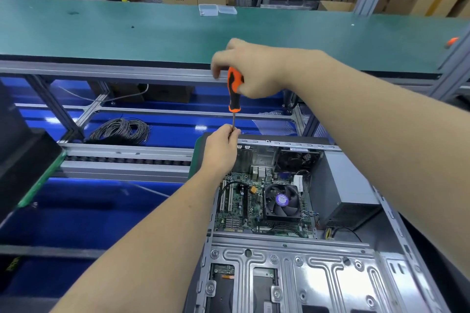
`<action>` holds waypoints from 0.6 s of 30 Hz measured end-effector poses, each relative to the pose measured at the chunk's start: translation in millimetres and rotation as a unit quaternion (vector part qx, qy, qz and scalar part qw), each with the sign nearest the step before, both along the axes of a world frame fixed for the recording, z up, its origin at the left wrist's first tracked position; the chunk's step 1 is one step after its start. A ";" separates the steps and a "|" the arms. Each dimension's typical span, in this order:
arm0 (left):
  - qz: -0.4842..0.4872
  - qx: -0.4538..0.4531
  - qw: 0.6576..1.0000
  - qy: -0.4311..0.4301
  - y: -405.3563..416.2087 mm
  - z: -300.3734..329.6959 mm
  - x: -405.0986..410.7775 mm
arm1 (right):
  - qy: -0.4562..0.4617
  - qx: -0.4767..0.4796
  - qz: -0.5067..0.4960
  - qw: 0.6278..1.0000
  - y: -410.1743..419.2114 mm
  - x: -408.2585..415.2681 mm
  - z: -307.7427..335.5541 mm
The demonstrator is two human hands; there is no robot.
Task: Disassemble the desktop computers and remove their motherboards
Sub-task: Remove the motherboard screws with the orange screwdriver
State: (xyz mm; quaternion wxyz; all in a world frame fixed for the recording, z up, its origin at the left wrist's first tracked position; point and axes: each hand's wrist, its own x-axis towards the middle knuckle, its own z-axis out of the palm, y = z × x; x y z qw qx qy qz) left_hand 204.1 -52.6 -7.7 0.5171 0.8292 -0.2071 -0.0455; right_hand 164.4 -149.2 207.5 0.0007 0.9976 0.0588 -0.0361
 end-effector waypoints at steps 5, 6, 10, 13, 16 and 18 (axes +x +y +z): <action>-0.014 0.009 1.000 -0.011 -1.9 -1.2 -2.1 | -0.022 -0.042 -0.038 0.998 -2.4 3.6 -1.6; -0.010 0.006 1.000 -0.008 -1.0 -1.0 -1.8 | -0.013 -0.020 -0.021 1.000 -1.4 3.5 -2.0; -0.005 0.000 1.000 -0.007 -0.6 -0.8 -0.9 | -0.012 -0.038 -0.057 0.998 -4.4 0.9 2.3; -0.004 -0.014 1.000 -0.005 -0.7 -0.3 -1.5 | -0.007 0.005 -0.017 1.000 -6.1 2.7 -2.4; 0.000 -0.008 1.000 -0.016 -0.5 0.0 -0.6 | 0.014 0.025 -0.033 0.999 -3.0 -0.1 -2.3; -0.003 -0.003 1.000 -0.018 -1.1 -1.2 -0.4 | -0.022 -0.021 -0.059 0.998 -0.5 -0.3 -3.3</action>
